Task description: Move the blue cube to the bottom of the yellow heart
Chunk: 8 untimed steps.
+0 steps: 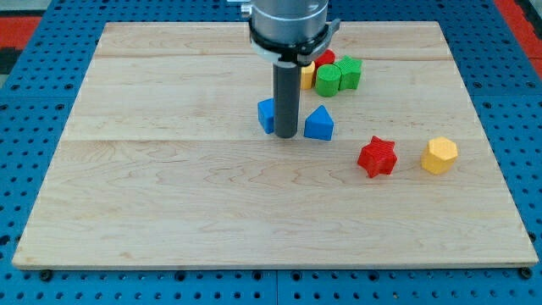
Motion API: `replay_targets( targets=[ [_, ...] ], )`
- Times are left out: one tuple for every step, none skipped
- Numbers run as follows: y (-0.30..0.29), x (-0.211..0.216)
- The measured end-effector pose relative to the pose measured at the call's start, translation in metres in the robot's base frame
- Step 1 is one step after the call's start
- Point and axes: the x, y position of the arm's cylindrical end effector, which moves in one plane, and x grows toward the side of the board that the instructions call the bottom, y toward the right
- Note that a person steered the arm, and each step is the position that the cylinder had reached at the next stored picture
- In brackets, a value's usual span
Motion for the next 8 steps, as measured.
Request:
replay_targets(
  targets=[
    [-0.013,0.004],
    [-0.012,-0.006],
    [0.002,-0.008],
    [-0.034,0.011],
    [-0.074,0.022],
    [-0.055,-0.019],
    [-0.028,-0.044],
    [0.0,-0.044]
  ],
)
